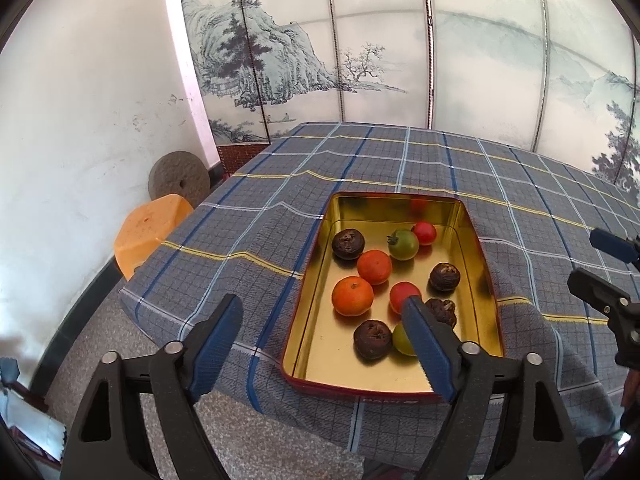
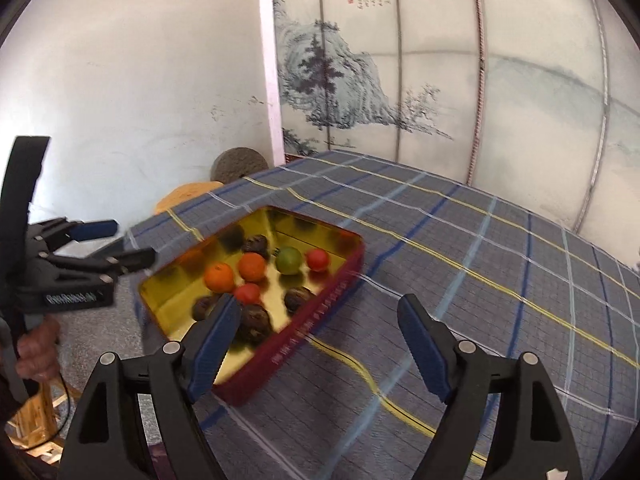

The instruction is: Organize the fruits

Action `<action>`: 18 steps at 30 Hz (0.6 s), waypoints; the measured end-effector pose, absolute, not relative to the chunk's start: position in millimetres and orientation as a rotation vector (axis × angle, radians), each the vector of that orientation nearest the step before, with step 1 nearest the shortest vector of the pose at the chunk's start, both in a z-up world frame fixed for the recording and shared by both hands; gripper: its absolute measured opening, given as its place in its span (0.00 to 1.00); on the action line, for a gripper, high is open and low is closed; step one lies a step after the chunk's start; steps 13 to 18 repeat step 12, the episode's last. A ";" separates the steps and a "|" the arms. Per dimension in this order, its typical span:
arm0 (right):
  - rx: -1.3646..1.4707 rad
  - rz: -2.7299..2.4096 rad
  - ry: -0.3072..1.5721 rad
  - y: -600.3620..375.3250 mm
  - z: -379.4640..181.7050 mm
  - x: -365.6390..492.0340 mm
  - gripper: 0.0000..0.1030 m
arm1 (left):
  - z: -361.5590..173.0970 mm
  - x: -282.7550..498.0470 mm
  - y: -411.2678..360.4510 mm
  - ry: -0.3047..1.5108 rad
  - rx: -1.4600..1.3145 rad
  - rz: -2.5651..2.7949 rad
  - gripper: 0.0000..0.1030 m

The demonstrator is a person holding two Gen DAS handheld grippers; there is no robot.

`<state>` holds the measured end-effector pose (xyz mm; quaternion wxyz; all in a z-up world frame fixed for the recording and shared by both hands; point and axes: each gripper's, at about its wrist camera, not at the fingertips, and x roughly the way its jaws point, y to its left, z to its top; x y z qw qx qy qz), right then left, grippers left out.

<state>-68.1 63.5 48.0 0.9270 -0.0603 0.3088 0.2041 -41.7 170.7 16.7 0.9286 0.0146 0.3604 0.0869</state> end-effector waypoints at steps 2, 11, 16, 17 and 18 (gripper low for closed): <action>-0.132 0.374 0.654 42.4 40.3 -60.9 0.79 | 20.3 -40.6 169.1 0.730 0.025 0.178 0.86; -0.133 0.049 0.854 -100.3 -12.1 -8.9 0.83 | 40.5 -35.2 156.1 0.674 0.053 0.200 0.88; -0.124 0.013 0.881 -116.1 -16.8 -3.7 0.83 | 41.8 -34.9 153.6 0.674 0.061 0.206 0.88; -0.124 0.013 0.881 -116.1 -16.8 -3.7 0.83 | 41.8 -34.9 153.6 0.674 0.061 0.206 0.88; -0.124 0.013 0.881 -116.1 -16.8 -3.7 0.83 | 41.8 -34.9 153.6 0.674 0.061 0.206 0.88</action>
